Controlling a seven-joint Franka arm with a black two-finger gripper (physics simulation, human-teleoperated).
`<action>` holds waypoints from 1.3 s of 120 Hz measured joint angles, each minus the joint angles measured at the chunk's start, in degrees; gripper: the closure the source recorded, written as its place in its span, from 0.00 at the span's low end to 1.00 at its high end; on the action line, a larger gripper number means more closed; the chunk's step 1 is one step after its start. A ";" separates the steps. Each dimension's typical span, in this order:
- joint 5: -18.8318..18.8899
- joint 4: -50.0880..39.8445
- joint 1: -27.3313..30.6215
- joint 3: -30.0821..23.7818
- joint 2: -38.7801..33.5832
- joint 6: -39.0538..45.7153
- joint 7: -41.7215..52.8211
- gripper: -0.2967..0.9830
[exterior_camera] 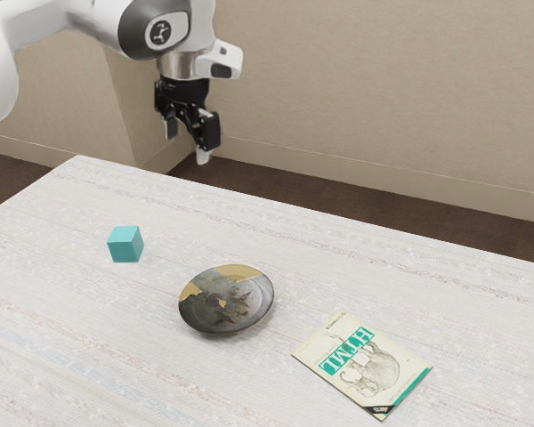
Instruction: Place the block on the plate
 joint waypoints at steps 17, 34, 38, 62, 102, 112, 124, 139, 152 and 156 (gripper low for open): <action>1.00 -1.38 0.28 0.33 0.25 -0.09 2.61 0.23; 1.81 -2.61 2.92 2.62 2.55 0.14 4.63 0.23; 1.93 -2.66 3.86 2.84 3.45 0.22 5.02 0.23; 0.31 -3.58 8.03 4.57 8.45 0.99 6.85 0.23; -7.34 -9.19 10.14 11.32 13.17 13.89 6.92 0.23; -9.89 -9.35 11.02 13.39 14.93 17.59 6.12 0.23; -12.55 -9.34 11.64 15.39 17.23 21.89 5.28 0.23; -14.64 -8.94 12.64 16.87 20.17 26.97 4.42 0.23; -16.36 -8.58 13.64 18.04 22.43 30.81 3.88 0.23; -16.89 -8.49 14.04 18.20 23.09 31.80 3.76 0.23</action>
